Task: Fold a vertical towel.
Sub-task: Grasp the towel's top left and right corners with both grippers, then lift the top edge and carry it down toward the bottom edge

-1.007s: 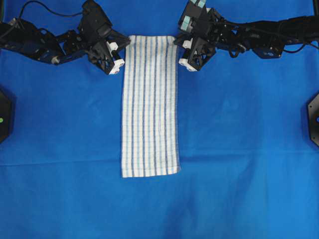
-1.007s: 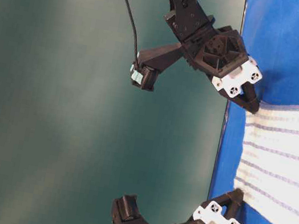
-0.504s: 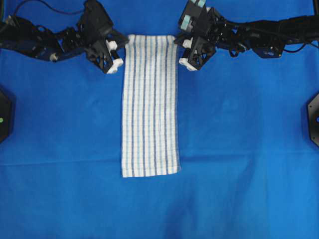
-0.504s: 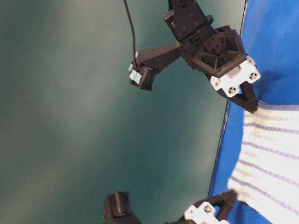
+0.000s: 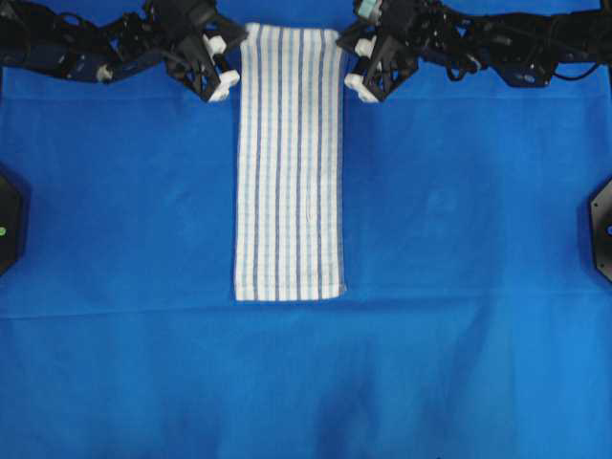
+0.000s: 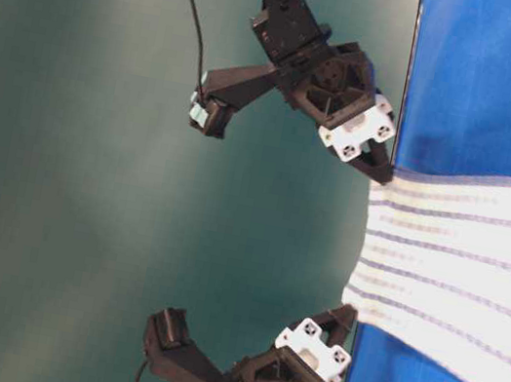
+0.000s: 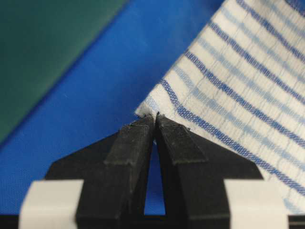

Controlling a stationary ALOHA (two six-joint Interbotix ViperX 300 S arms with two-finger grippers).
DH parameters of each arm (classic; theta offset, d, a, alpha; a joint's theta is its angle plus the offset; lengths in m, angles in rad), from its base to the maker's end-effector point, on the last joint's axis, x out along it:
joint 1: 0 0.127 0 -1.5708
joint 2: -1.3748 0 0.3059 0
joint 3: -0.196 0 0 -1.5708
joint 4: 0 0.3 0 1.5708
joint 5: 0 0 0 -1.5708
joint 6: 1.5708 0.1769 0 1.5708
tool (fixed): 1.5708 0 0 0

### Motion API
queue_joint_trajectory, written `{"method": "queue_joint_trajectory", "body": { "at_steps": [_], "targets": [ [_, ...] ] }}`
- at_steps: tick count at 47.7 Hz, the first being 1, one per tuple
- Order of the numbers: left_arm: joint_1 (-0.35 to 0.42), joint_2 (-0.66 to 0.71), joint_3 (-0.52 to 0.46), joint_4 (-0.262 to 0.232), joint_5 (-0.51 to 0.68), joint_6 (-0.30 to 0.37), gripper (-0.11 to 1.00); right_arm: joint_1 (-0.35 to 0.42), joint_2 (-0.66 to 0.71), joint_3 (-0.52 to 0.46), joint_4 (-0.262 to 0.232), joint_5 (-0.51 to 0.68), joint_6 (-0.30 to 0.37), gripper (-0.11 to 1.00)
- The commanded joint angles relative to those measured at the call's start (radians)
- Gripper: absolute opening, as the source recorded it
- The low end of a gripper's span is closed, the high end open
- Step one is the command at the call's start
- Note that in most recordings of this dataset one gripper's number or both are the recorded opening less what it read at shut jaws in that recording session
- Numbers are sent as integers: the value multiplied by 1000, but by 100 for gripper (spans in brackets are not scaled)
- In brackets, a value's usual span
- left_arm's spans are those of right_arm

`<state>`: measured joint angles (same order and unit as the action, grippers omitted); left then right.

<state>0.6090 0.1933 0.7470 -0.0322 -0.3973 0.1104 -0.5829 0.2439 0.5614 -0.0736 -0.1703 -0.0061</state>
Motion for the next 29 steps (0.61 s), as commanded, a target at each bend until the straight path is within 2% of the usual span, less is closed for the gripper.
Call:
{"method": "queue_joint_trajectory", "body": {
  "at_steps": [1,16,29],
  "targets": [
    [5,-31,-21,0,9,2,5,-6,-34,-26,-3,-5,-3,10],
    [-17,-107,-3,2,54,3,5,2,-110,-2,-3,-3,-3,10],
    [-121,-290,71,0,104,9,5,58,-250,74,-3,2,-3,10]
  ]
}}
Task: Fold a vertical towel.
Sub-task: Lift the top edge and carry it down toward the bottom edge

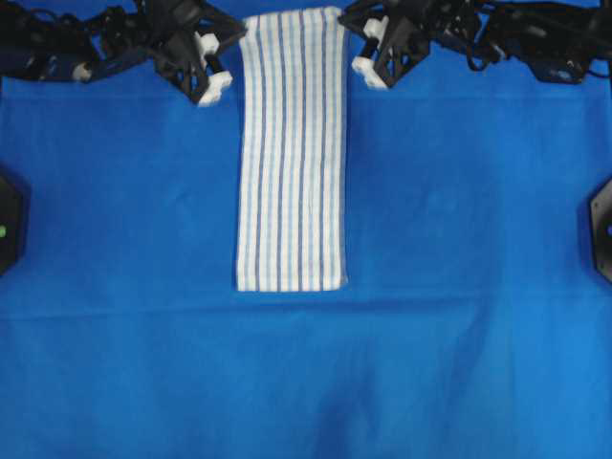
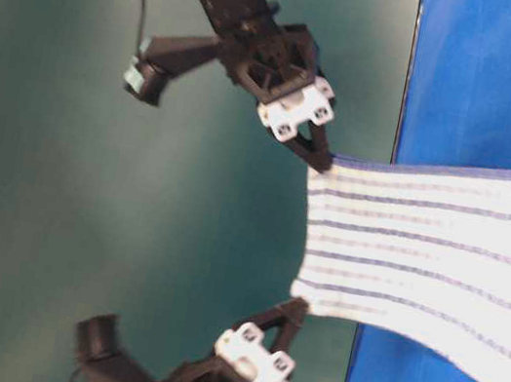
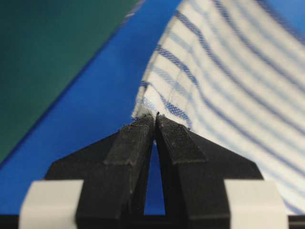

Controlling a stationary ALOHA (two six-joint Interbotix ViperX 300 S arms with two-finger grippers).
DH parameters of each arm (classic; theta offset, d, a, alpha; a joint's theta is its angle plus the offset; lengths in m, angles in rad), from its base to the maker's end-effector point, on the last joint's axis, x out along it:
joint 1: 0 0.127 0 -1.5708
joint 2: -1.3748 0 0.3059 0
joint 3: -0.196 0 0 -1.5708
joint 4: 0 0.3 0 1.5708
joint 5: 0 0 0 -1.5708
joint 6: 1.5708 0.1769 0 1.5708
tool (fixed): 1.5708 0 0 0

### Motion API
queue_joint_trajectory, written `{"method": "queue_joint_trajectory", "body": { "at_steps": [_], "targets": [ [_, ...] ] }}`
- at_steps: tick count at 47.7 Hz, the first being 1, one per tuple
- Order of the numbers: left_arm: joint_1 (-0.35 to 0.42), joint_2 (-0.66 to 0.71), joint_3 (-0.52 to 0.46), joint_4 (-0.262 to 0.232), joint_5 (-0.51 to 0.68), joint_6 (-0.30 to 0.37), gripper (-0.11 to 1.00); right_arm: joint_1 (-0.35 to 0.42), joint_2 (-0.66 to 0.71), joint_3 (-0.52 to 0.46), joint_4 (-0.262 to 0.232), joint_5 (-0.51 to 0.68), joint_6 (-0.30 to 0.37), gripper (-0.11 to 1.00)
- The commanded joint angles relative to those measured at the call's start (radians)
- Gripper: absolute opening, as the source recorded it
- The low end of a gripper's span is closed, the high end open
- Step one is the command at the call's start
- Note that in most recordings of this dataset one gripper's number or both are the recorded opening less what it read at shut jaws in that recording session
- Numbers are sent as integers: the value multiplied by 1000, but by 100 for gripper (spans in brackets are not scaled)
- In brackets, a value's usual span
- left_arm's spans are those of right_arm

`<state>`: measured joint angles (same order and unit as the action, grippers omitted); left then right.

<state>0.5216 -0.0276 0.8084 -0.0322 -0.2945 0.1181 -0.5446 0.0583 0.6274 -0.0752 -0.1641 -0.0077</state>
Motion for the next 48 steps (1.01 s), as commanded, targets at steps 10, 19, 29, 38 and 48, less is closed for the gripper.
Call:
{"method": "queue_joint_trajectory", "body": {
  "at_steps": [10,19,29,38,48],
  "targets": [
    [-166,-163,83,0,6,0,5,95,-152,86,-2,-9,2,10],
    [-268,-183,123,0,37,-20,5,202,-178,138,3,-3,12,10],
    [-397,-172,121,0,94,-21,5,342,-187,166,31,26,21,10],
    [-508,-158,126,0,106,-32,5,454,-184,173,67,67,31,10],
    [-607,-129,129,2,112,-92,5,541,-156,172,107,78,48,10]
  ]
}}
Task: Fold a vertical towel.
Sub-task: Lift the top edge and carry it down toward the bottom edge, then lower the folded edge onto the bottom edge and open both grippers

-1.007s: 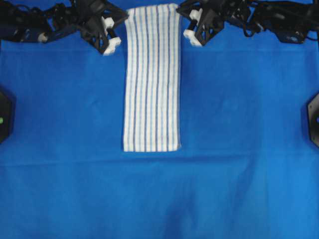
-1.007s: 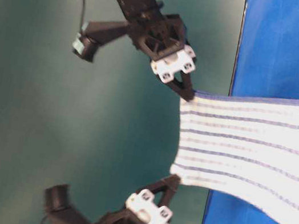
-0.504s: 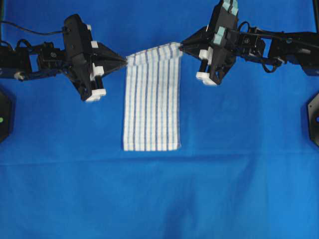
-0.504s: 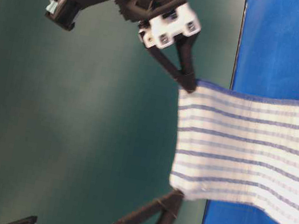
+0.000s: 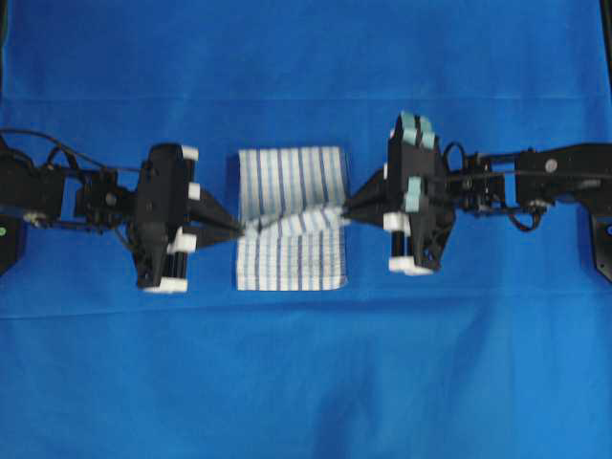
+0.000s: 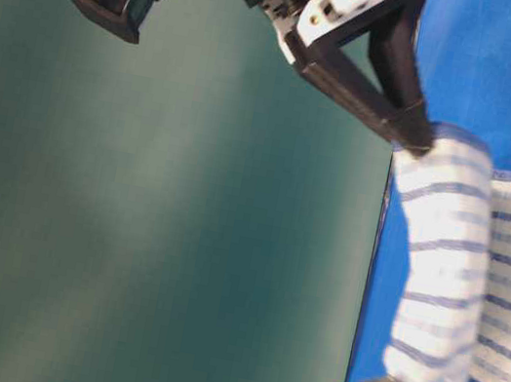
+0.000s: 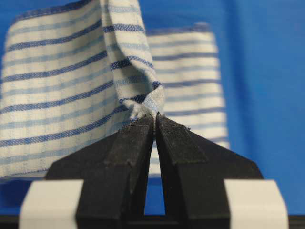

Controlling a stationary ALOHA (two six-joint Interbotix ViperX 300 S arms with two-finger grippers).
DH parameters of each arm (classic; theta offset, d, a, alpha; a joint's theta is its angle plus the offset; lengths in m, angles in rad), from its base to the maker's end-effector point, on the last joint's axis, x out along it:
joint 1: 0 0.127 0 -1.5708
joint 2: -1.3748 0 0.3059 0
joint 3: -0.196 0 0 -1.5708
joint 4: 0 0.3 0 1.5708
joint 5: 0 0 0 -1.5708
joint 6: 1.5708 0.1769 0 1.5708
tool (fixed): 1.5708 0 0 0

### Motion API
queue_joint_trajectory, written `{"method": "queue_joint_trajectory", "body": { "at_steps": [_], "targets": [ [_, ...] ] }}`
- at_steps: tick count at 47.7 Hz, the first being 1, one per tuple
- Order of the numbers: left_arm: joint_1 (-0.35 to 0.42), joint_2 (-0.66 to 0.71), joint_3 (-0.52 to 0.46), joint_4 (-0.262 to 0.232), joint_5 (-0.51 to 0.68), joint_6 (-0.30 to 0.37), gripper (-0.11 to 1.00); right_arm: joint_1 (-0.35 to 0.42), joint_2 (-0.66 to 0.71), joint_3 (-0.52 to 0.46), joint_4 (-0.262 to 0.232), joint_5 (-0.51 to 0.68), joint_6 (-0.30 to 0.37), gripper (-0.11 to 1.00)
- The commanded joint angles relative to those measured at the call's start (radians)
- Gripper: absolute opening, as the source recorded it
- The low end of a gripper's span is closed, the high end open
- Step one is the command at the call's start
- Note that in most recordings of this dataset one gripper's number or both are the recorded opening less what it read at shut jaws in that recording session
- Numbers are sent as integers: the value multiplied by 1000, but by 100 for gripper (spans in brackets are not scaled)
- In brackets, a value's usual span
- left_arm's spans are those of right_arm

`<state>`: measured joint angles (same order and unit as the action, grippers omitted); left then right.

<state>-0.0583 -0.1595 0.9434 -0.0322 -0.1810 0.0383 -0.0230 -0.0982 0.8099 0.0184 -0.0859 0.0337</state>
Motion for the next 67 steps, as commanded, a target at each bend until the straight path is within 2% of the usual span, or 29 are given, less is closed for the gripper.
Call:
{"method": "queue_joint_trajectory", "body": {
  "at_steps": [1,18,29,44,47,50,52,58,61,63,67],
  "targets": [
    [-34,9,-5,0,0,-17,5,26,5,-11,17,0,9,10],
    [-89,126,-12,0,-6,-97,5,92,117,-38,40,-14,64,10],
    [-112,129,-18,2,-6,-98,5,107,138,-41,40,-29,97,10],
    [-106,130,-21,0,-17,-83,5,112,156,-64,40,-29,97,10],
    [-103,130,-21,0,-17,-81,8,112,160,-69,40,-29,97,10],
    [-103,130,-23,2,-17,-81,16,112,161,-72,40,-29,98,11],
    [-103,130,-21,0,-17,-81,22,115,160,-72,40,-29,98,14],
    [-101,129,-21,0,-9,-81,43,127,161,-77,40,-31,97,51],
    [-103,124,-20,2,-6,-83,47,132,160,-78,40,-26,98,65],
    [-101,118,-20,2,-2,-83,48,138,156,-81,40,-20,100,68],
    [-103,86,-21,2,23,-83,47,144,135,-87,40,5,100,63]
  ]
}}
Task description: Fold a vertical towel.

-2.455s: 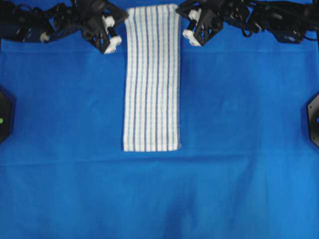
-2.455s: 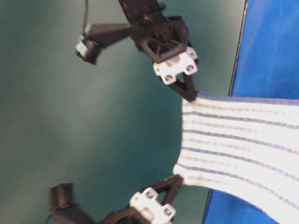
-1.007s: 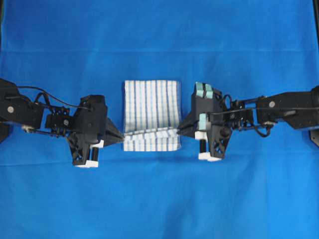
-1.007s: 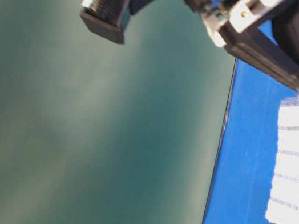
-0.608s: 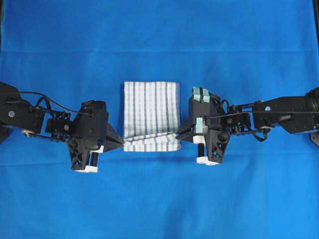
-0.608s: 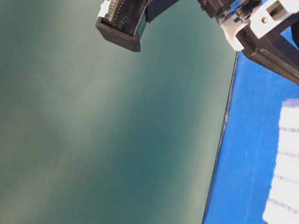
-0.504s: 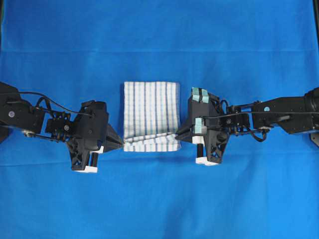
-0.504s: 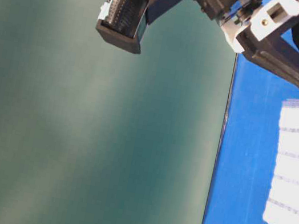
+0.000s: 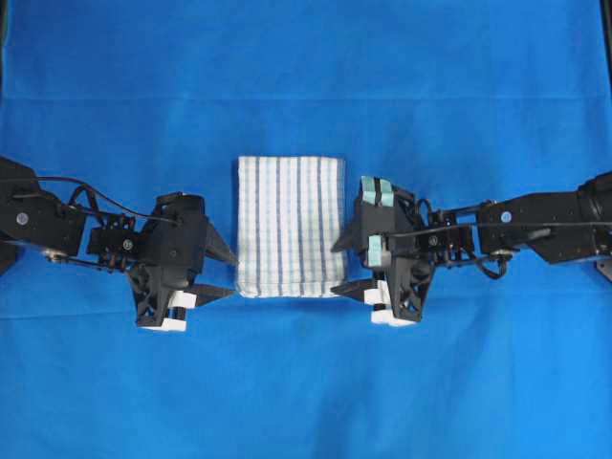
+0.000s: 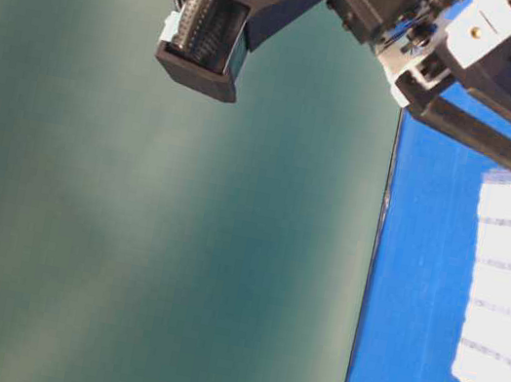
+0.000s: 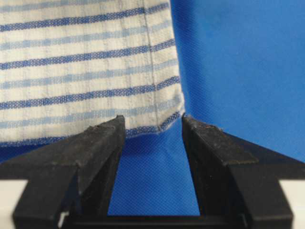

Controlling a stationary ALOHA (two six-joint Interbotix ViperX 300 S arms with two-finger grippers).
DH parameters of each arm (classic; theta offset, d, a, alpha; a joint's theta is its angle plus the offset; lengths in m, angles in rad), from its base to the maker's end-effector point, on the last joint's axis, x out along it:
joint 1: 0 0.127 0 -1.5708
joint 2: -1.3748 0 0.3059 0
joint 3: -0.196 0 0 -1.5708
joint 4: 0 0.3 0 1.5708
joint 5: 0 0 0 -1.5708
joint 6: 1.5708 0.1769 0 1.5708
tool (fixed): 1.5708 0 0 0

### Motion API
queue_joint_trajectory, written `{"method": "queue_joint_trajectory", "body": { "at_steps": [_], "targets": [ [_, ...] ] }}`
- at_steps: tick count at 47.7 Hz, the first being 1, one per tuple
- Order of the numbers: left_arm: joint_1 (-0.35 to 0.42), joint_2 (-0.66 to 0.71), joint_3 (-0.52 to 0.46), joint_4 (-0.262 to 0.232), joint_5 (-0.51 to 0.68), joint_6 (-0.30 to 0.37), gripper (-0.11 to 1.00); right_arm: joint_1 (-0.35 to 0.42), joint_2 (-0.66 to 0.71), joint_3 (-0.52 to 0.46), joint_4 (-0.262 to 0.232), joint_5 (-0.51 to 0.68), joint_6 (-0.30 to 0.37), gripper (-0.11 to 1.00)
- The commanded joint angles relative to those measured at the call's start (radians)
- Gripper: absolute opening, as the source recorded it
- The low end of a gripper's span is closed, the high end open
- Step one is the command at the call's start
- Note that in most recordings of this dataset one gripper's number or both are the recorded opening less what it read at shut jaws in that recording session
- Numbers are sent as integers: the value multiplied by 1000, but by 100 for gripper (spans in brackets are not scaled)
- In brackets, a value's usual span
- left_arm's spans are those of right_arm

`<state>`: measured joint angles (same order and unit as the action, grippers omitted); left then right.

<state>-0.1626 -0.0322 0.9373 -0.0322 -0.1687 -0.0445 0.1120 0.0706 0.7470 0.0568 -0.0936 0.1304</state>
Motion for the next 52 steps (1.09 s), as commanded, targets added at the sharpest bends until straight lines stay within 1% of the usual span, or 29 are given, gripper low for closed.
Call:
{"method": "queue_joint_trajectory", "body": {
  "at_steps": [1,10,14,23,28,34,40,46,52],
  "targets": [
    [3,-52,-17,0,17,0,47,12,-41,-26,2,21,3,63],
    [3,-187,-21,2,84,0,47,14,-163,-38,-6,101,-8,63],
    [3,-261,-17,2,106,3,47,5,-224,-37,-23,123,-9,63],
    [3,-422,11,0,120,8,47,-25,-383,-14,-86,170,-9,63],
    [15,-523,40,2,121,8,47,-48,-476,15,-103,189,-9,63],
    [46,-664,92,2,137,12,47,-86,-607,87,-123,187,-9,63],
    [77,-815,138,2,176,44,47,-104,-749,156,-137,192,-9,63],
    [100,-943,193,2,206,74,47,-123,-919,242,-138,189,-9,63],
    [126,-1080,276,3,212,74,47,-138,-1075,336,-137,189,-3,63]
  ]
}}
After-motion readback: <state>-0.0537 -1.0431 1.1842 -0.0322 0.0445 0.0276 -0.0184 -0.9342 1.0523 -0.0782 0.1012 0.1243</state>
